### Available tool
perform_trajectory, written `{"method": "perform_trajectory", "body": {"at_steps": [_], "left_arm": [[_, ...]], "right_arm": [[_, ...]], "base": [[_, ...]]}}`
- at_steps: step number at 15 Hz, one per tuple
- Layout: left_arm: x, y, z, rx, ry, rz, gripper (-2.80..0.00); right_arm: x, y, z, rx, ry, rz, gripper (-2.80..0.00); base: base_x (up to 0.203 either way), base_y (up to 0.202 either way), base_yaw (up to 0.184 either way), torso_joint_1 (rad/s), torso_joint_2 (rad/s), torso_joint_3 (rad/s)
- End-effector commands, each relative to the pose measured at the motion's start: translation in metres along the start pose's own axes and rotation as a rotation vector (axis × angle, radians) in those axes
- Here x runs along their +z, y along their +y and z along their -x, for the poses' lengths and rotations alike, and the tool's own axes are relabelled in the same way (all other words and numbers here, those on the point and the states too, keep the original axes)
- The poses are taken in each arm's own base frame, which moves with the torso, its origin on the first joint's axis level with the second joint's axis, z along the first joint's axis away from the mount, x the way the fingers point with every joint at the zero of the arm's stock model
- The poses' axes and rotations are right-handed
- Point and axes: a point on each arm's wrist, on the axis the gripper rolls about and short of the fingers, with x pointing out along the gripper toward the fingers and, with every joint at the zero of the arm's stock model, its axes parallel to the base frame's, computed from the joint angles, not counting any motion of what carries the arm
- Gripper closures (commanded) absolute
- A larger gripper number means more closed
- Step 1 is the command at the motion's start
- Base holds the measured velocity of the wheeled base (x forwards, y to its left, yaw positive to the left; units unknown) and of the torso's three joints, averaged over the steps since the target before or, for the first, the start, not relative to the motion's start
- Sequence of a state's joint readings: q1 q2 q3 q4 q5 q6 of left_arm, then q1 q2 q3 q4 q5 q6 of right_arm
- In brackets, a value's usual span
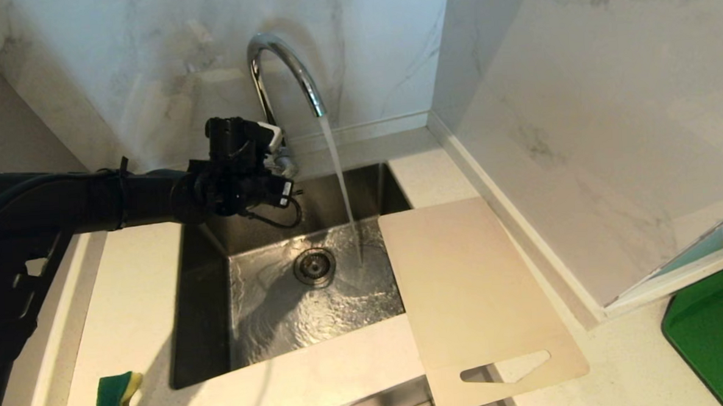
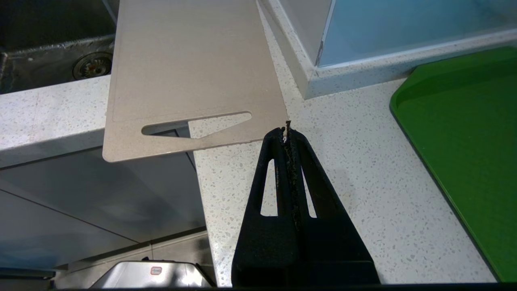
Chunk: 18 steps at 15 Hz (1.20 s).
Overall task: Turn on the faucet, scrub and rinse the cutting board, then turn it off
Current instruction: Turn off the tap
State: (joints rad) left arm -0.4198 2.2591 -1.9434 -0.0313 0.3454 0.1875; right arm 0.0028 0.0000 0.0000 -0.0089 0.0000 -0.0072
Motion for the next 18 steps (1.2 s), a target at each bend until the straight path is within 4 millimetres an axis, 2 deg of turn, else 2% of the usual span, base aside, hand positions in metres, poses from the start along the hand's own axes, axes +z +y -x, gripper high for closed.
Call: {"method": "perform_trajectory", "body": {"at_steps": [1, 5, 10, 18], "left_arm": [[-0.004, -0.004, -0.002, 0.004, 0.011, -0.010, 0.00], [-0.005, -0.003, -0.004, 0.066, 0.023, -0.048, 0.00], [-0.007, -0.004, -0.009, 0.060, 0.008, -0.052, 0.00], [-0.010, 0.008, -0.037, 0.111, -0.173, -0.160, 0.00]], "right_arm": [[0.000, 0.000, 0.000, 0.000, 0.000, 0.000, 0.00], [0.000, 0.000, 0.000, 0.000, 0.000, 0.000, 0.00], [0.000, 0.000, 0.000, 0.000, 0.001, 0.000, 0.00], [0.000, 0.000, 0.000, 0.000, 0.000, 0.000, 0.00]], "base": [[0.000, 0.000, 0.000, 0.000, 0.00, 0.000], [0.000, 0.000, 0.000, 0.000, 0.00, 0.000], [0.000, 0.000, 0.000, 0.000, 0.00, 0.000], [0.000, 0.000, 0.000, 0.000, 0.00, 0.000]]}}
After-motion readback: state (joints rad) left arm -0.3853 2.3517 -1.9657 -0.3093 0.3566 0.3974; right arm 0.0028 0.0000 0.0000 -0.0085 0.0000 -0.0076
